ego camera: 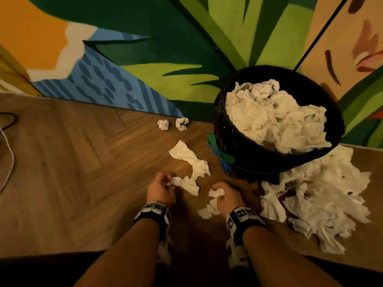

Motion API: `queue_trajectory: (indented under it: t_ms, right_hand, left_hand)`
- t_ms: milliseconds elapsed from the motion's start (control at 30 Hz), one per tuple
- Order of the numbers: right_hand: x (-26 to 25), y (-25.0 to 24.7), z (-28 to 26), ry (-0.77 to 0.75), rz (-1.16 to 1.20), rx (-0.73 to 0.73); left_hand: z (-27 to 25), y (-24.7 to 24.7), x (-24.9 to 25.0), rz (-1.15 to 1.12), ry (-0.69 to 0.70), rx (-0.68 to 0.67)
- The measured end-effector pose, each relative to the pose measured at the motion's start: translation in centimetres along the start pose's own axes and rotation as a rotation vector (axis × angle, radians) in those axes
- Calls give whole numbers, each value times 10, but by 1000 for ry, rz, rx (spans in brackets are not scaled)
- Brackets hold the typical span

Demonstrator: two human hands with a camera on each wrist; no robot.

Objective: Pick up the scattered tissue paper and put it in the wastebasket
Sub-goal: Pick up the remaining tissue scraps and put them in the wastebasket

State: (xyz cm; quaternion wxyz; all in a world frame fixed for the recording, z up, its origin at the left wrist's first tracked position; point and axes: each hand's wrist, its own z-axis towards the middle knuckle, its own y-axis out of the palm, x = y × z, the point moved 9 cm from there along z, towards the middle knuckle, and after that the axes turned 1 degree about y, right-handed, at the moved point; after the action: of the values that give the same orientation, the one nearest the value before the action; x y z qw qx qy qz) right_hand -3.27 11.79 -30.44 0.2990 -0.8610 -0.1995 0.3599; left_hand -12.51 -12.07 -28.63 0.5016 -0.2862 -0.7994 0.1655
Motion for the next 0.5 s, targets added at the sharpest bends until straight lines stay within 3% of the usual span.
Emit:
queue_trajectory:
  t_ms: [67, 133, 200, 300, 400, 500]
  right_hand:
    - [4, -8, -1, 36, 20, 30]
    - [5, -14, -3, 61, 47, 38]
    - [6, -19, -5, 65, 73, 53]
    - [4, -20, -10, 59, 57, 46]
    - [6, -17, -12, 70, 130, -3]
    - [2, -16, -10, 55, 153, -19]
  left_hand:
    - [1, -9, 3, 47, 16, 73]
    - [4, -3, 11, 92, 50, 63]
    - [1, 21, 17, 106, 53, -88]
    - [-6, 59, 13, 325, 48, -327]
    - [-7, 67, 8, 475, 80, -336]
    - [-3, 57, 5, 461, 59, -285]
